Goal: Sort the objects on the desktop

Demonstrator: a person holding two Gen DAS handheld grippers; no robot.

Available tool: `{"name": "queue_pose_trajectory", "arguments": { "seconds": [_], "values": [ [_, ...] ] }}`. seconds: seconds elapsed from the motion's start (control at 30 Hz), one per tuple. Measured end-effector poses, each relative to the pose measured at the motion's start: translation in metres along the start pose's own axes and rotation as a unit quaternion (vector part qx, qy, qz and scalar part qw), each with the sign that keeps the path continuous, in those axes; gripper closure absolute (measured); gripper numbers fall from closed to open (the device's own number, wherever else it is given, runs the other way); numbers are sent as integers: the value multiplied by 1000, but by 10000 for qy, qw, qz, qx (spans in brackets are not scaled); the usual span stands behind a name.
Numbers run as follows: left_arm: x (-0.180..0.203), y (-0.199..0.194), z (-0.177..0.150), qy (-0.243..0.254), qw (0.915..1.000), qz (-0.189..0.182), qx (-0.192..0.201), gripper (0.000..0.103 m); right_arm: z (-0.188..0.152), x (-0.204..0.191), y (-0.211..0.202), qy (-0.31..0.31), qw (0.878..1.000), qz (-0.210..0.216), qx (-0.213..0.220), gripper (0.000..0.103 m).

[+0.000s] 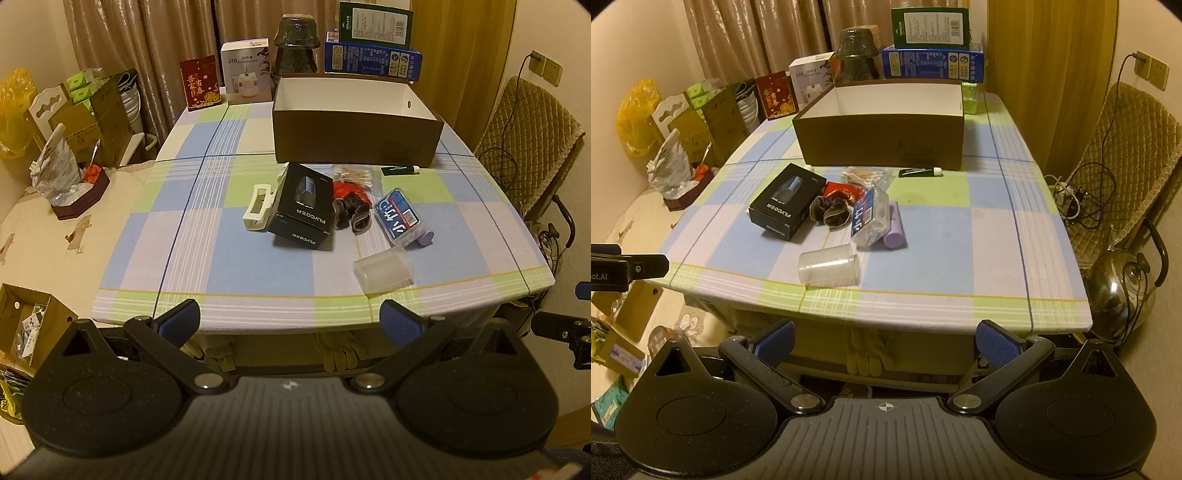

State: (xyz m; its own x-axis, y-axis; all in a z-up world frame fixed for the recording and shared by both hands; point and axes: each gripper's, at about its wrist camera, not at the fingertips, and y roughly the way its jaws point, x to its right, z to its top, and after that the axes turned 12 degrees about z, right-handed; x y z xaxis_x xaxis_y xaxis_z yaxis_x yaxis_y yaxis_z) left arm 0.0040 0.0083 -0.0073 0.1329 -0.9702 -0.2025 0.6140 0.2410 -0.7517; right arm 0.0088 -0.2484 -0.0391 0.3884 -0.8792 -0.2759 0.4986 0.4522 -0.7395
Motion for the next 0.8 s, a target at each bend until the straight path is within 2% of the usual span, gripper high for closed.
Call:
{"name": "queue_pose_trajectory", "arguments": {
  "seconds": [0.8],
  "values": [
    [-4,4,0,-33,10000,16,-38,1,2,-3,10,-34,10000,33,-49,2]
  ]
}}
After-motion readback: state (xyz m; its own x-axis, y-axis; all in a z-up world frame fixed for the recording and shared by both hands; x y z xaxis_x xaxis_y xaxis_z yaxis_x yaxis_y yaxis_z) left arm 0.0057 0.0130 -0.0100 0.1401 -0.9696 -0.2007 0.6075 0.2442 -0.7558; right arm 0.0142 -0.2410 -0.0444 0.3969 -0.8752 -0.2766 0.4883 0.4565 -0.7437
